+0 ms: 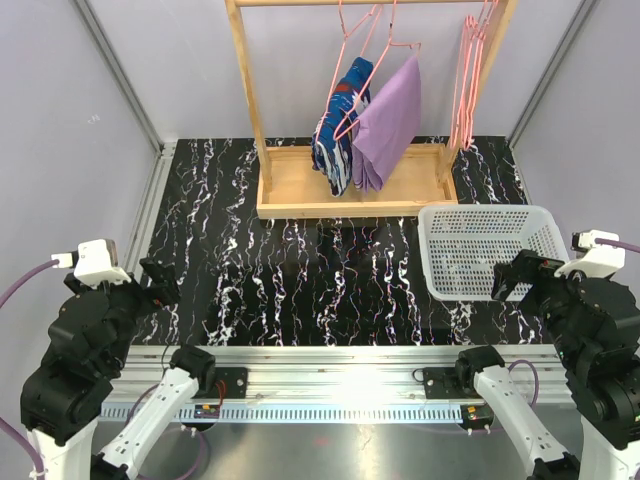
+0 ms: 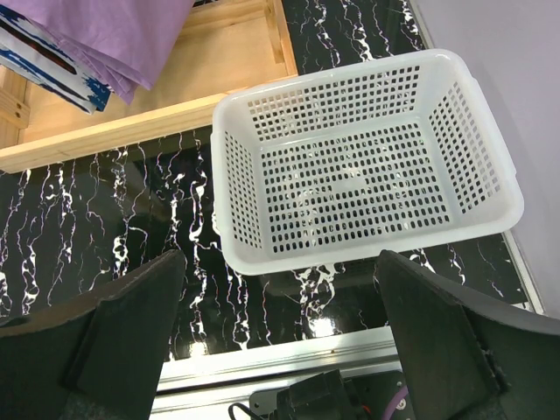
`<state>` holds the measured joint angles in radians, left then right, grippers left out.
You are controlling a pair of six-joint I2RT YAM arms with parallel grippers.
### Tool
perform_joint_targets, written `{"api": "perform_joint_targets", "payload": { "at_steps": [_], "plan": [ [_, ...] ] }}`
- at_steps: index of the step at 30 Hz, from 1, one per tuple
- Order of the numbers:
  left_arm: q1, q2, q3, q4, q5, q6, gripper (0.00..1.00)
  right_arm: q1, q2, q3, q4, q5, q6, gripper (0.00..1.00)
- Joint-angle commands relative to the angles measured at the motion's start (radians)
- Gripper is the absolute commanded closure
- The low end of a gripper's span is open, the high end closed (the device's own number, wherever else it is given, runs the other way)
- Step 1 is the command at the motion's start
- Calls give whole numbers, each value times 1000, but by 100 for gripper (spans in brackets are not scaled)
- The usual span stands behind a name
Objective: Remove the trousers from the hanger
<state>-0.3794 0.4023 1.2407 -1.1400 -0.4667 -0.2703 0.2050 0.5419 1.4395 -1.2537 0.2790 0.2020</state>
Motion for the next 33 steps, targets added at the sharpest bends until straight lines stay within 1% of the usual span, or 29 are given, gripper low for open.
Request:
{"api": "perform_joint_targets", "payload": {
  "at_steps": [1,7,11,12,14,15,16,19,20,21,26,28,30,31,32,33],
  "plan": [
    [-4,23,19,20,39,2,1,7,-7,5,42,26,8,1],
    [-4,36,51,23,57,0,1,7,3,-4,43,37,23,1],
    [-3,93,74,52,95,-20,1,7,7,-21,48,86,57,1],
    [-3,111,95,72,124,-23,1,7,22,-19,48,83,65,1],
    [-3,159,127,98,166,-30,1,7,41,-4,53,27,63,1],
    [-3,209,162,136,209,-33,1,7,46,1,88,-51,69,0],
    [-3,242,180,160,233,-35,1,7,40,4,112,-75,80,1],
    [-3,364,239,261,324,-44,1,7,-71,-45,252,-103,154,1],
    [-3,397,258,282,341,-52,1,7,-107,-101,296,-133,140,0],
    [-4,470,273,325,374,-52,1,7,-146,-111,312,-150,128,1],
    [-32,657,377,440,384,-37,1,7,-108,-87,200,-92,88,1],
    [-39,714,401,511,415,-24,1,7,-91,-73,156,-84,63,1],
    [-59,800,437,586,445,3,1,7,-83,-56,122,-96,47,1],
    [-70,828,448,609,448,17,1,8,-83,-53,114,-107,47,1],
    [-90,887,466,632,445,37,1,7,-82,-57,111,-121,50,1],
    [-98,918,495,678,442,43,1,7,-88,-63,111,-157,54,1]
  ]
}}
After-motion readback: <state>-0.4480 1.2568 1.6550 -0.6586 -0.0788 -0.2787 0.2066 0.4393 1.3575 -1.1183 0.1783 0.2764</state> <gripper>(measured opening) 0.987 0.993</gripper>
